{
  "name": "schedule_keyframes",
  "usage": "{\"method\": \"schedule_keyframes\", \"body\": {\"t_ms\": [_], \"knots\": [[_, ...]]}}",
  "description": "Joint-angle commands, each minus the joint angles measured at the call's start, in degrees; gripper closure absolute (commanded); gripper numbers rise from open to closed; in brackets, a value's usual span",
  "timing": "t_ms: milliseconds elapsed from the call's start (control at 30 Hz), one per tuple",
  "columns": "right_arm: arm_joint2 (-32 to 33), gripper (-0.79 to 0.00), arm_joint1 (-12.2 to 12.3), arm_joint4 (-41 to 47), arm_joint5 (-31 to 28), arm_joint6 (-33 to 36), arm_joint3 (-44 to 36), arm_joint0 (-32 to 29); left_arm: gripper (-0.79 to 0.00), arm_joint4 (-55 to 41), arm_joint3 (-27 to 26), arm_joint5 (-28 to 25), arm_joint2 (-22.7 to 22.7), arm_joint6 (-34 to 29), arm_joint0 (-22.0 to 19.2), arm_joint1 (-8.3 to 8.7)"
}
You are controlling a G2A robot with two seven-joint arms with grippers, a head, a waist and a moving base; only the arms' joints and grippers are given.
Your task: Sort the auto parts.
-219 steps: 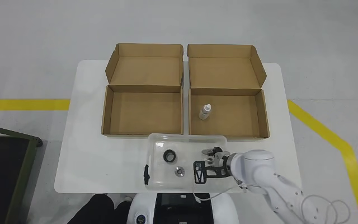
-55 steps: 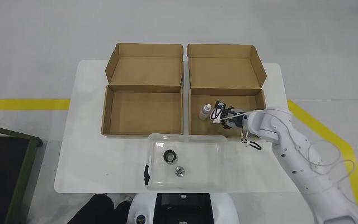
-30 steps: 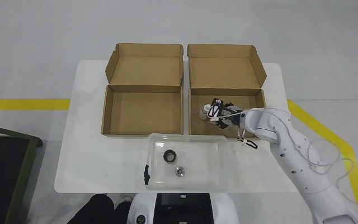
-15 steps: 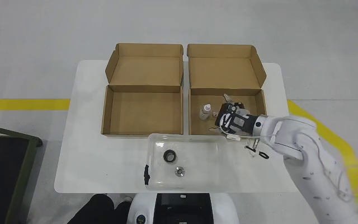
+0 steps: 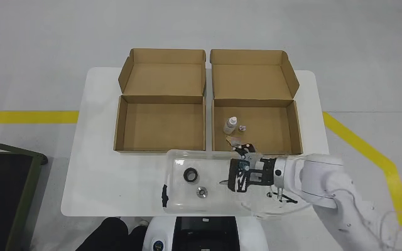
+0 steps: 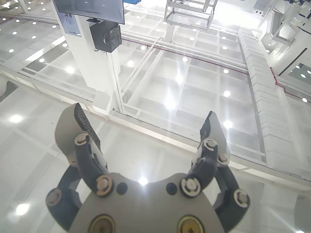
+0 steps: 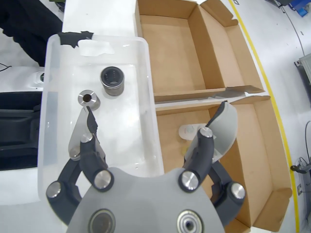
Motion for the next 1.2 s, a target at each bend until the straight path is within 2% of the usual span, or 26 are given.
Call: {"method": "schedule_keyframes", "body": {"t_ms": [0, 133, 367, 433, 533, 700, 1000, 1167], "knots": [[-1.39, -0.739, -0.06, -0.61, -0.06, -0.06, 0.47, -0.14, -0.785, 0.0, 0.0, 0.0, 0.0, 0.0, 0.0, 0.0], [-3.91, -0.736, -0.16, -1.75, -0.71, -0.69, 1.9, -0.55, -0.785, 0.0, 0.0, 0.0, 0.0, 0.0, 0.0, 0.0], [-6.55, -0.686, -0.1, -4.72, -2.24, -1.54, 5.09, -1.1, -0.785, 0.0, 0.0, 0.0, 0.0, 0.0, 0.0, 0.0], [-7.39, -0.659, -0.15, -5.65, -2.45, -1.63, 6.29, -0.78, -0.785, 0.0, 0.0, 0.0, 0.0, 0.0, 0.0, 0.0], [-9.0, -0.573, -0.35, -6.92, -2.64, -1.91, 8.04, 0.08, -0.785, 0.0, 0.0, 0.0, 0.0, 0.0, 0.0, 0.0], [-11.84, -0.496, -0.81, -8.61, -2.51, -2.87, 10.41, 1.69, -0.785, 0.0, 0.0, 0.0, 0.0, 0.0, 0.0, 0.0], [-16.34, -0.474, -1.65, -10.95, -2.12, -5.02, 13.47, 3.57, -0.785, 0.0, 0.0, 0.0, 0.0, 0.0, 0.0, 0.0], [-18.41, -0.422, -2.09, -11.8, -1.65, -5.98, 14.63, 4.26, -0.785, 0.0, 0.0, 0.0, 0.0, 0.0, 0.0, 0.0]]}}
